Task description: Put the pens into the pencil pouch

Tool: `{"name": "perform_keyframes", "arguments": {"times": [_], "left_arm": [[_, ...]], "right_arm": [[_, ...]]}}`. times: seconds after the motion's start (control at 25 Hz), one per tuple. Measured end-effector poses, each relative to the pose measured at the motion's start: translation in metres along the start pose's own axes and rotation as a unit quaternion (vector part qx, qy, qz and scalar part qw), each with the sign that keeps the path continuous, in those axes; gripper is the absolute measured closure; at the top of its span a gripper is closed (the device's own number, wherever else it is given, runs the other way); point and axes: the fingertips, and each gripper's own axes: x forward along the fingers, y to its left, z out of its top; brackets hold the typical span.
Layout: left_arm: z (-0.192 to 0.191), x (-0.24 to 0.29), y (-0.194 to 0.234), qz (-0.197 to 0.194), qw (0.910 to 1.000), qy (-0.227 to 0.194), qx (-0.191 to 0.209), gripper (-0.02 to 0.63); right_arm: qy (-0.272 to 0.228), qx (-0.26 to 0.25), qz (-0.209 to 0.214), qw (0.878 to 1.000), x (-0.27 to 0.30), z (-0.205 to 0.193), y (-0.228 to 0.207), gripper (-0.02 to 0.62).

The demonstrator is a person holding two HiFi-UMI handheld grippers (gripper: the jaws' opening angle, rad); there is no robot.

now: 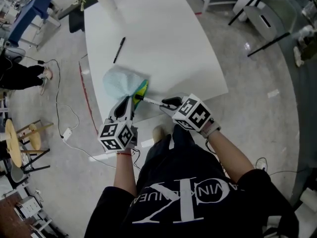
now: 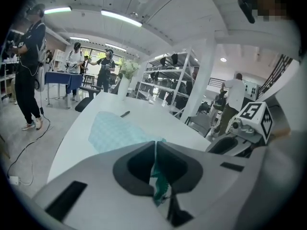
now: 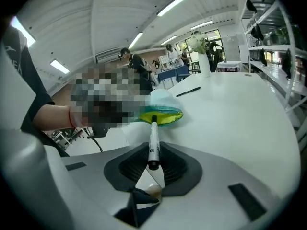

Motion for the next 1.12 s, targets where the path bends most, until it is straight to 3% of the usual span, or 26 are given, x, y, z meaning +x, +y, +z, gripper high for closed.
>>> {"name": "perform_keyframes", "arguments": {"times": [0.52,1.12], "left_arm": [[-0.003,-0.004,-0.041,-0.074,0.9972,-0.004,-0.01,0.591],[0.003,-0.01,-0.079,-0.129,0.9912,-0.016,-0.027,0.594]], "right_arm": [[-0.033,0.013,0.002,0.999,0.005,0.021,0.007,0.512],[-0.064,0.055,0.0,0.996,0.02,0.029,0.007,0.508]]}}
